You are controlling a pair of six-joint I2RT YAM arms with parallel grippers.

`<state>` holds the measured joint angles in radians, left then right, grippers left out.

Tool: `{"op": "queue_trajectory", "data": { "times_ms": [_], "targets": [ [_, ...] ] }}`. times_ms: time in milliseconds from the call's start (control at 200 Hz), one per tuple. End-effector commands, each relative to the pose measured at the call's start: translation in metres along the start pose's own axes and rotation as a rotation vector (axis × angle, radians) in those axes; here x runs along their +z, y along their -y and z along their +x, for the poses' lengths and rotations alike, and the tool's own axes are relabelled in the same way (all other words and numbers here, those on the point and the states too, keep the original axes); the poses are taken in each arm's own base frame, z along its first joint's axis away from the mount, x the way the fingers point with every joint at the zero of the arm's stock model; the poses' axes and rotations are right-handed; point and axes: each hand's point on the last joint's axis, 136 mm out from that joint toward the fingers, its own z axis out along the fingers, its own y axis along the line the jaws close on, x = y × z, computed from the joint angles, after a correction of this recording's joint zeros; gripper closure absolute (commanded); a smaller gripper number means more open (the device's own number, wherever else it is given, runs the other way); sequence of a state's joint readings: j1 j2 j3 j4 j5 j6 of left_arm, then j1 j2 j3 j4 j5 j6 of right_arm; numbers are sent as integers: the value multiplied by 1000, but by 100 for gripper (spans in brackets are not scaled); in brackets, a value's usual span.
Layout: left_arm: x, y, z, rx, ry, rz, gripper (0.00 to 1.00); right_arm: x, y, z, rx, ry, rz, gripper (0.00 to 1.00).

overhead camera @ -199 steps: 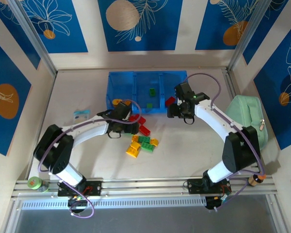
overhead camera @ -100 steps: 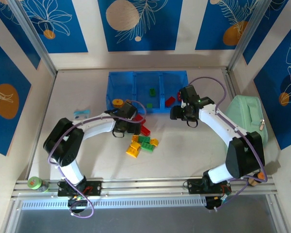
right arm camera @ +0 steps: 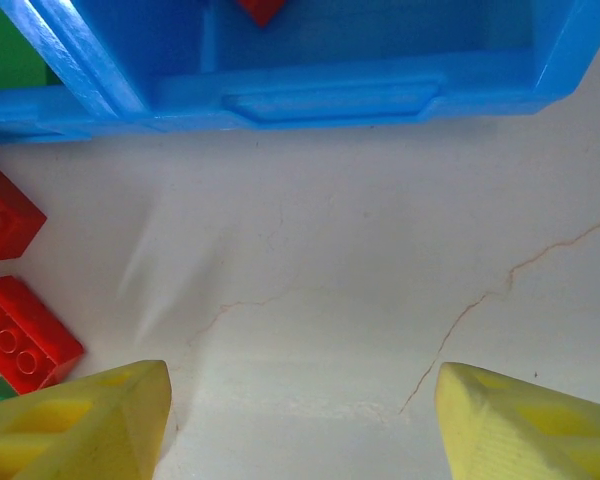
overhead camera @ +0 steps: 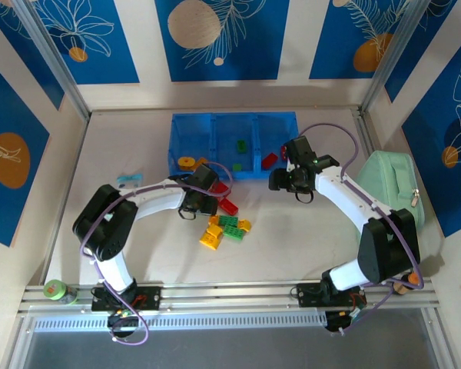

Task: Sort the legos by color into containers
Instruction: Pick up the lego from the center of the table.

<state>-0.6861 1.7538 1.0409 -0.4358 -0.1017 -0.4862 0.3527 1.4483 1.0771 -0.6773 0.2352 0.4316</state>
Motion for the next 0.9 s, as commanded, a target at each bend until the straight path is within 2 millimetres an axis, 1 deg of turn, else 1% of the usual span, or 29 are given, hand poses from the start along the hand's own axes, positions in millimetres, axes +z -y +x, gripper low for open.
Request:
{"op": "queue_trajectory", "data": {
  "times_ms": [0, 160, 280, 355, 450, 555, 630, 710, 805, 896],
  "targets": [
    [-2, -4, 0, 26, -5, -45, 46, -6, -2, 3, 20, 5, -28, 29],
    [-12, -4, -3, 33, 14, -50, 61, -7, -3, 6, 20, 4, -28, 29],
    [-33, 1, -12, 35, 60, -38, 69, -9, -1, 7, 22, 10, -24, 30],
    [-52, 6, -23, 40, 108, -22, 72, -12, 1, 7, 23, 22, -17, 30],
    [-78, 15, -44, 48, 179, 14, 73, -17, 6, 6, 33, 40, 1, 29],
    [-98, 30, -68, 74, 248, 64, 74, -20, 10, 5, 44, 50, 7, 30],
    [-105, 47, -84, 95, 292, 137, 74, -22, 10, 6, 45, 49, 1, 30],
    [-106, 62, -99, 116, 314, 188, 74, -23, 10, 9, 48, 45, -6, 30],
    [-98, 74, -119, 141, 305, 197, 74, -23, 9, 14, 54, 44, -20, 30],
    [-89, 80, -137, 164, 298, 180, 74, -23, 9, 18, 53, 39, -29, 30]
  ]
}}
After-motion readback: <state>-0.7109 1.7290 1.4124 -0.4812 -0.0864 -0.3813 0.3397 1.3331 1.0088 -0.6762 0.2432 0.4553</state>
